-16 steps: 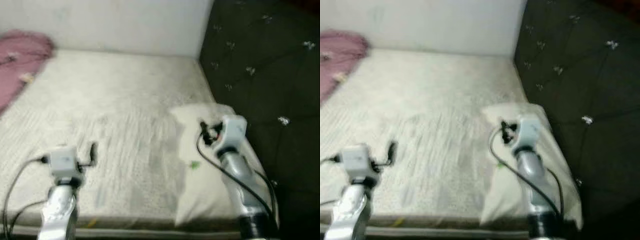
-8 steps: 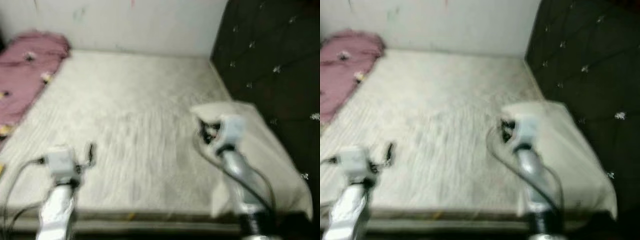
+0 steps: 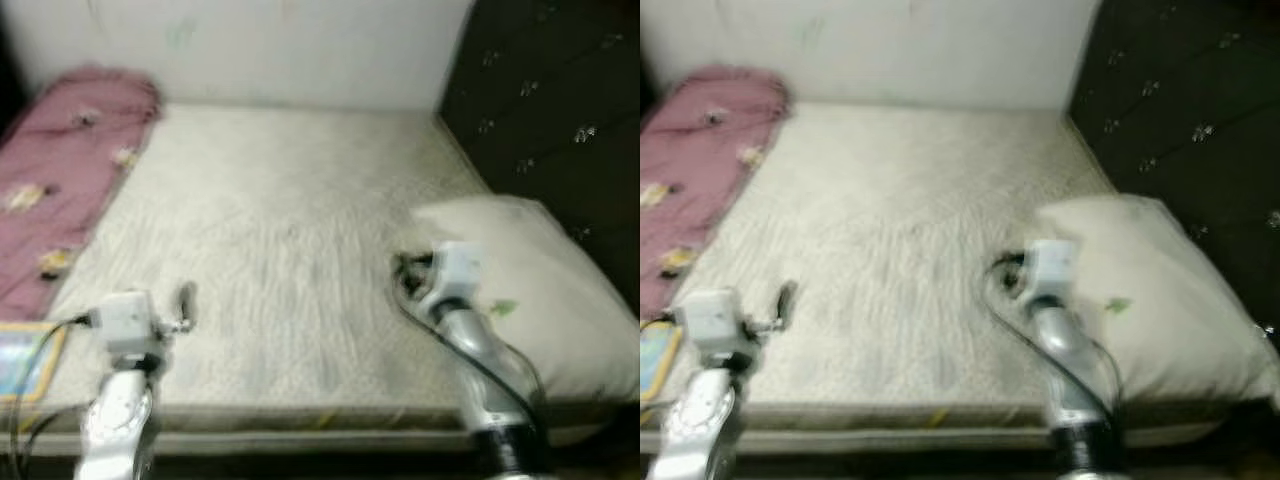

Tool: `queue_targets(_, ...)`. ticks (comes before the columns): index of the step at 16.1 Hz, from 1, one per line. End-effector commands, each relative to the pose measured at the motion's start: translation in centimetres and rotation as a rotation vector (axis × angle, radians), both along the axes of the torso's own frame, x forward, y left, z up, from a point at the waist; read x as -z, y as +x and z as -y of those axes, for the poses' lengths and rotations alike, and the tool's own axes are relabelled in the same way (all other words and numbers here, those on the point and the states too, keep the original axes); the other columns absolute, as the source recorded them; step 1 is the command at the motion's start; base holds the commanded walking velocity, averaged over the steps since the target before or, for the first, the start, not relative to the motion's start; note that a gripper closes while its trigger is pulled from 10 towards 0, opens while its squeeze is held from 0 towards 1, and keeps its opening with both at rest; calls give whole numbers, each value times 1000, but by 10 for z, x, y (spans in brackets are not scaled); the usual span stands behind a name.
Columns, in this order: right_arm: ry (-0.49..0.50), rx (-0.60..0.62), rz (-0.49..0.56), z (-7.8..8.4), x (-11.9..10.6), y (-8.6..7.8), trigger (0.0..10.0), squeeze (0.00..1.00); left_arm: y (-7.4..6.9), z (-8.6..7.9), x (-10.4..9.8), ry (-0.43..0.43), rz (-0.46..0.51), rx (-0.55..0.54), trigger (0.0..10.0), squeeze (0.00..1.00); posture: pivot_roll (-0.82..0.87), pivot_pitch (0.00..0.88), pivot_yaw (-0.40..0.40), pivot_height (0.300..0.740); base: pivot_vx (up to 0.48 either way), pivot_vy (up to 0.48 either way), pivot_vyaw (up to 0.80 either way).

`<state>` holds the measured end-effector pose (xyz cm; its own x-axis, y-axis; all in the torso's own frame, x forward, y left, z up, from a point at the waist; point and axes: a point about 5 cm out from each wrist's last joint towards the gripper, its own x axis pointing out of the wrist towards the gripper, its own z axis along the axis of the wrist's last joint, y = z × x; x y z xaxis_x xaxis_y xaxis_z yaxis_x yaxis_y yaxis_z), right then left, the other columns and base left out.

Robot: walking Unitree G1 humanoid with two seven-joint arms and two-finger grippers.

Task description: Clean up the room

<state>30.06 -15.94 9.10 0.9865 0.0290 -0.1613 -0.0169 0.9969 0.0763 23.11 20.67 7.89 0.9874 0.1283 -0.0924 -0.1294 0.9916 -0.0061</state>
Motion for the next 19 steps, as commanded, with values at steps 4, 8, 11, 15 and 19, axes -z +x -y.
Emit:
queue_targets(4,65,-22,6,-9,-8,2,10000,0,1,-6,-6,19,10,-1,10000,0,-21,0,-49,740,0,480,0)
queue_targets(8,73,-24,17,-9,-9,3,10000,0,2,-6,-6,20,9,-2,10000,0,-21,0,-48,740,0,480,-269)
queue_targets(11,76,-29,17,-9,-9,2,10000,0,1,-6,-6,17,7,-4,10000,0,-21,0,-48,740,0,480,0)
queue_targets(15,77,-32,14,-8,-9,3,10000,0,2,-5,-5,17,8,-4,10000,0,-18,0,-52,740,0,480,0)
queue_targets(19,72,-33,12,-9,-9,3,10000,0,1,-4,-5,16,10,-2,10000,0,-17,0,-55,740,0,480,0)
